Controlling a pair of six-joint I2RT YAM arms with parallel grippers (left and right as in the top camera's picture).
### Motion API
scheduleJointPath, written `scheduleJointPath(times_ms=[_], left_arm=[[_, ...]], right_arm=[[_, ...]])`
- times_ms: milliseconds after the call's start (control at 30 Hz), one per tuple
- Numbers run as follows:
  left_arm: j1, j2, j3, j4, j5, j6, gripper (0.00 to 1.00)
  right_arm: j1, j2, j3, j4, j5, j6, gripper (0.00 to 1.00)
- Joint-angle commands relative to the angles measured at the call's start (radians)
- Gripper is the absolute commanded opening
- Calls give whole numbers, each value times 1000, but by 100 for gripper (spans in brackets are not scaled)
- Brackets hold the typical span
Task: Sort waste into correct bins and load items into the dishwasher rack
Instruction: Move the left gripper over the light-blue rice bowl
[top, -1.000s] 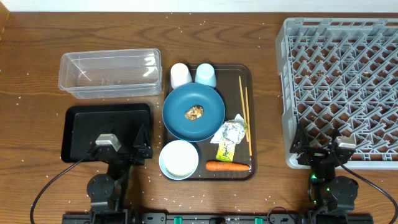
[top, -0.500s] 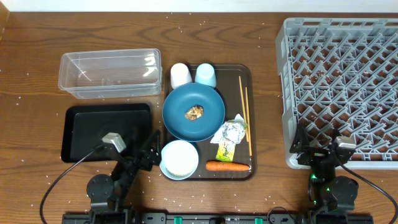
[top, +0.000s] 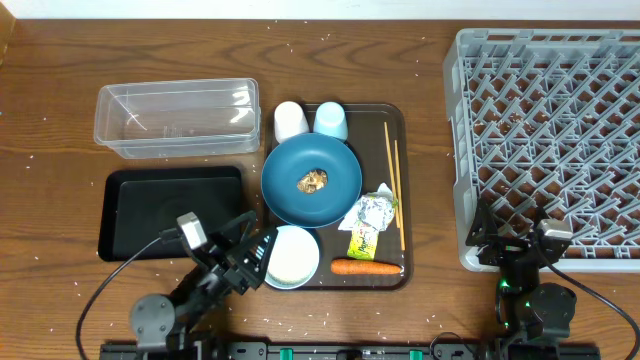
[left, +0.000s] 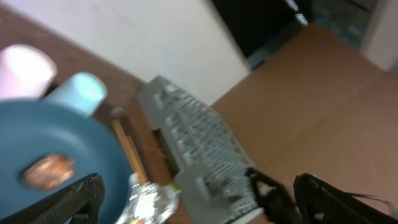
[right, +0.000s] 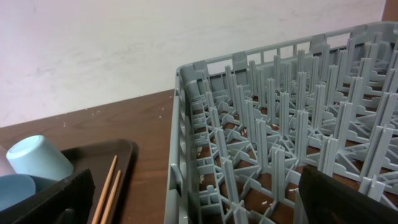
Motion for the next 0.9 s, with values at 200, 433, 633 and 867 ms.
scheduleJointPath(times_ms=[200, 433, 633, 867], left_arm=[[-3, 406, 572, -581, -8, 394, 98], [-79, 897, 1084, -1206, -122, 634, 98], [-310, 1080, 1182, -1419, -306, 632, 98], [-513, 1176, 1157, -1357, -306, 562, 98]], right_arm=[[-17, -3, -2, -4, 4, -6, 99], [-17, -3, -2, -4, 4, -6, 99], [-17, -3, -2, -4, 4, -6, 99], [-17, -3, -2, -4, 4, -6, 99]])
